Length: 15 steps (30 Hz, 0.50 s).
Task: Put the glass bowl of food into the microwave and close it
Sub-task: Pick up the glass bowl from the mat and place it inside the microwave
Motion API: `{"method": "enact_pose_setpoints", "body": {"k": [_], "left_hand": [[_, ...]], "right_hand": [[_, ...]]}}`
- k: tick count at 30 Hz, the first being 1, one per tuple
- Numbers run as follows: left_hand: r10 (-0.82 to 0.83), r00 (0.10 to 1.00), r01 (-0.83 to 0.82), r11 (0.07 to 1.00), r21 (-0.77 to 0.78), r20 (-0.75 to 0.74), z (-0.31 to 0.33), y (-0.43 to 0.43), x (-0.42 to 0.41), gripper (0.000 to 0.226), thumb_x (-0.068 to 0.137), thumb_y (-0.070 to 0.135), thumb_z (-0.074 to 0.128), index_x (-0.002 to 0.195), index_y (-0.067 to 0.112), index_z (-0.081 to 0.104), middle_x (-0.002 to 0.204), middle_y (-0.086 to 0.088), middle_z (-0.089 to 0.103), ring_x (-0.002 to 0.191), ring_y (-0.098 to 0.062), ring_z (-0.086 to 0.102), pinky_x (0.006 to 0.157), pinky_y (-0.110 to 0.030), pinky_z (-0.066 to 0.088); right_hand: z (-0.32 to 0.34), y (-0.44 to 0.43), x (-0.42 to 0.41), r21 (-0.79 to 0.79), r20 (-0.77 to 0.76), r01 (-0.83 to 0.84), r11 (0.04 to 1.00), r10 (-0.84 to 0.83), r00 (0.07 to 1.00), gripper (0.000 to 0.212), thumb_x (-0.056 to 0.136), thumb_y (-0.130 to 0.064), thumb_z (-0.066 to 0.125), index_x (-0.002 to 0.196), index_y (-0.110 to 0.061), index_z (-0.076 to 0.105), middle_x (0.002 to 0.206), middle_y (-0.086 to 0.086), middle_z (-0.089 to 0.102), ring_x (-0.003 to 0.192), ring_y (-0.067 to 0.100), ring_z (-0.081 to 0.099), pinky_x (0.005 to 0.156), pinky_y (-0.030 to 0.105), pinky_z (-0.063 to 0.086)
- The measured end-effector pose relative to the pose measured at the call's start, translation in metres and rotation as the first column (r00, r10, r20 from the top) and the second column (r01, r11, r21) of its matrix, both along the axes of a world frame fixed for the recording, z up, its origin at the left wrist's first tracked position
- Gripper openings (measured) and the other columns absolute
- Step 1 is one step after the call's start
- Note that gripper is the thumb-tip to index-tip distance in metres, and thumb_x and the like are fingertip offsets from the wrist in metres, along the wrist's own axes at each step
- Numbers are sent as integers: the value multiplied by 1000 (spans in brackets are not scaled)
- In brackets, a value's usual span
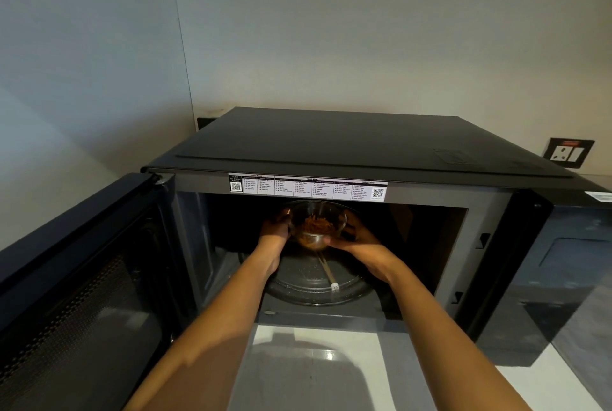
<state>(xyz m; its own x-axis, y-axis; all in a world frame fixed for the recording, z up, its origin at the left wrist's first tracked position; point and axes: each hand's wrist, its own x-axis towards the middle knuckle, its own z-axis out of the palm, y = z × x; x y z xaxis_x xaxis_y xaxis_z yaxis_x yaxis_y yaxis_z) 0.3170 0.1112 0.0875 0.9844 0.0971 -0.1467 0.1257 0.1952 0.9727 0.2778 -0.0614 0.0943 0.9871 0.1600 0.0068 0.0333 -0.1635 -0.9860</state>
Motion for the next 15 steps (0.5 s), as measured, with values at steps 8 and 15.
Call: {"method": "enact_pose_setpoints", "body": {"k": [8,15], "left_hand": [[38,999,-37,995,88,-5,-1,-1,-10,41,97,24,48,132,4,53,134,-19,56,125,-32,52,110,-48,39],[117,993,-117,989,87,8,8,0,-39,33,95,5,47,125,7,60,128,-17,60,122,-31,53,106,-39,40]], "right_hand": [[-8,1,-7,17,47,146,989,-147,988,85,73,5,72,142,-13,26,139,10,45,123,20,47,96,25,41],[-8,-8,-35,-204,173,285,937,-252,952,53,86,-3,61,135,-3,40,133,17,50,123,30,49,105,35,41]]}}
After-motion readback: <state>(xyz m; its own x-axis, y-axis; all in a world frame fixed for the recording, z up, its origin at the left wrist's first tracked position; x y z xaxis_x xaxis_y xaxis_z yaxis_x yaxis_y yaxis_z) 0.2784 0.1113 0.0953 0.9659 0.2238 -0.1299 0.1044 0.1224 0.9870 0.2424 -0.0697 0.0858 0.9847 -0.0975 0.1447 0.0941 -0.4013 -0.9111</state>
